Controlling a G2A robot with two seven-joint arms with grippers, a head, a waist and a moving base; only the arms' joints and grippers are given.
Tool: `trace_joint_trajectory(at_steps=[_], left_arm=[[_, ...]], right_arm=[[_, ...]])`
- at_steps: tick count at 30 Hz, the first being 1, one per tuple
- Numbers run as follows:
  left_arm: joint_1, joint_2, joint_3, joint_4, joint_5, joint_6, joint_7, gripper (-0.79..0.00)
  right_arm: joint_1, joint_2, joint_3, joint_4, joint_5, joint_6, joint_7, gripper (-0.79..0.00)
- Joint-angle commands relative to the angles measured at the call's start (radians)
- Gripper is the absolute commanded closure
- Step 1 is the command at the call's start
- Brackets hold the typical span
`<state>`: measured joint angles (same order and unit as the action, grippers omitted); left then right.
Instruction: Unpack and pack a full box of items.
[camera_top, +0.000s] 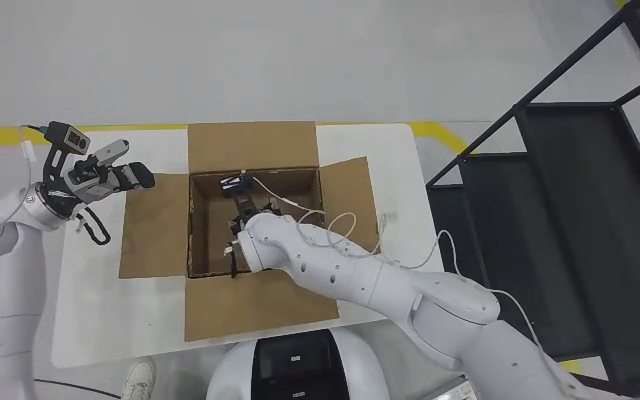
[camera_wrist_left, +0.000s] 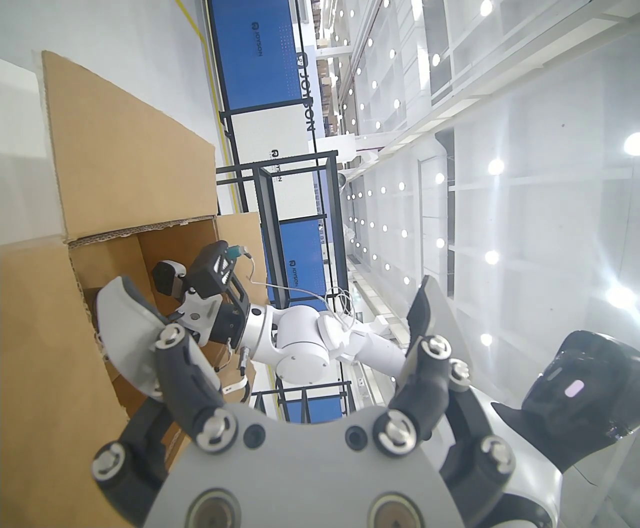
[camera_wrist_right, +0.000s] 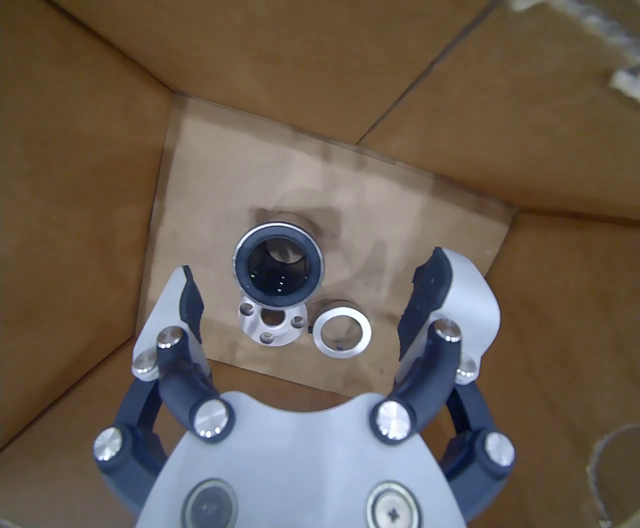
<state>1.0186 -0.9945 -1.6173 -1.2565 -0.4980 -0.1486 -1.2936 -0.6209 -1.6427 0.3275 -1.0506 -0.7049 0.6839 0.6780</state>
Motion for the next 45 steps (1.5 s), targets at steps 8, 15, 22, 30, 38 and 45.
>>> trace_joint_trajectory(at_steps=[8,15,22,30,38,45], left_arm=[[0.0,0.0,0.0,0.0,0.0,0.0,0.0,-0.785],[0.0,0.0,0.0,0.0,0.0,0.0,0.0,-0.785],[0.0,0.0,0.0,0.0,0.0,0.0,0.0,-0.785],[0.0,0.0,0.0,0.0,0.0,0.0,0.0,-0.785],[0.0,0.0,0.0,0.0,0.0,0.0,0.0,-0.785],[0.0,0.0,0.0,0.0,0.0,0.0,0.0,-0.785]], right_arm=[[0.013,-0.08,-0.006,0.127,0.003,-0.032,-0.038,-0.656],[0.023,-0.122,0.006,0.173,-0.01,-0.01,-0.03,0.0],[0.014,-0.139,0.028,0.18,-0.031,0.01,-0.011,0.0],[-0.013,-0.135,0.052,0.108,-0.102,0.043,-0.006,0.0],[-0.074,-0.085,0.119,-0.049,-0.206,0.062,0.026,0.0],[-0.152,-0.031,0.21,-0.192,-0.281,0.018,0.071,0.0]])
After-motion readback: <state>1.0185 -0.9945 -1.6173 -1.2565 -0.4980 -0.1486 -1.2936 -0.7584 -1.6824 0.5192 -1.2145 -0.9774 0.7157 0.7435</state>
